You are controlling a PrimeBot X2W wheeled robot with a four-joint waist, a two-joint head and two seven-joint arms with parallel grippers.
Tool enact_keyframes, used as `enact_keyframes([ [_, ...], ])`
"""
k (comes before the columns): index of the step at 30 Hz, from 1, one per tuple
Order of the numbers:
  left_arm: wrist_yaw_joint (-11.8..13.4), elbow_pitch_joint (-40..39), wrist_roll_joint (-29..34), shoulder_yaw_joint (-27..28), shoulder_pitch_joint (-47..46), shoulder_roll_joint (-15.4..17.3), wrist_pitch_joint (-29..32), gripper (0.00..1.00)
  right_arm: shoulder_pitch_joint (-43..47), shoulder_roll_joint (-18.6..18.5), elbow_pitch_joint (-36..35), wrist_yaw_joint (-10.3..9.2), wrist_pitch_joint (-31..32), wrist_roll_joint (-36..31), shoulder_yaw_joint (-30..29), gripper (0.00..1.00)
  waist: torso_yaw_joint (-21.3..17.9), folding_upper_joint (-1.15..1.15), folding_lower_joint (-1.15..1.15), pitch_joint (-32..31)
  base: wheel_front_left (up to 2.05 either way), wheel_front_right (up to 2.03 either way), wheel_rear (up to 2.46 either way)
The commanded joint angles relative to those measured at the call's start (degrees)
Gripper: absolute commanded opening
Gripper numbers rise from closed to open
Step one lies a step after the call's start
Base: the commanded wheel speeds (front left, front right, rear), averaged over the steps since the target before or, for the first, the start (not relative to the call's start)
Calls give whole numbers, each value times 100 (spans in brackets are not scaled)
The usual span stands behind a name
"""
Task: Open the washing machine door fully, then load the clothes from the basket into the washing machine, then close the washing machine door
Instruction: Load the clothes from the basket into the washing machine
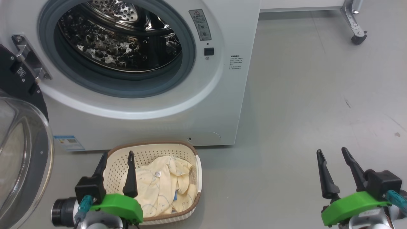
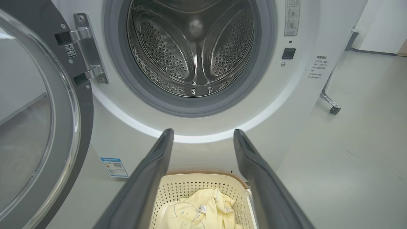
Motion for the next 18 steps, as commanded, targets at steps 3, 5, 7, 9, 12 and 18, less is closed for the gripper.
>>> enact_keyframes([
  [3, 12, -143, -28, 181, -335, 144, -55, 100, -298, -66, -164, -16, -67, 14, 127, 100, 0, 0, 0, 13, 0, 0, 0],
  [5, 10, -131, -29, 171, -352, 145, -60, 100, -307, -66, -166, -16, -67, 10, 120, 100, 5, 0, 0, 26, 0, 0, 0],
  [7, 10, -119, -35, 165, -368, 143, -66, 100, -316, -66, -166, -16, -65, 8, 117, 100, 8, 0, 0, 40, 0, 0, 0],
  [9, 7, -103, -41, 156, -386, 139, -71, 100, -326, -66, -169, -16, -62, 7, 116, 100, 12, 0, 0, 61, 0, 0, 0],
  [12, 9, -66, -50, 147, -419, 127, -85, 100, -345, -66, -180, -16, -60, 9, 123, 100, 17, 0, 0, 101, 0, 0, 0],
  [18, -49, 72, -94, 69, -523, 65, -37, 100, -387, -66, -203, -16, -69, 27, 148, 100, 14, 0, 0, 223, 0, 0, 0],
])
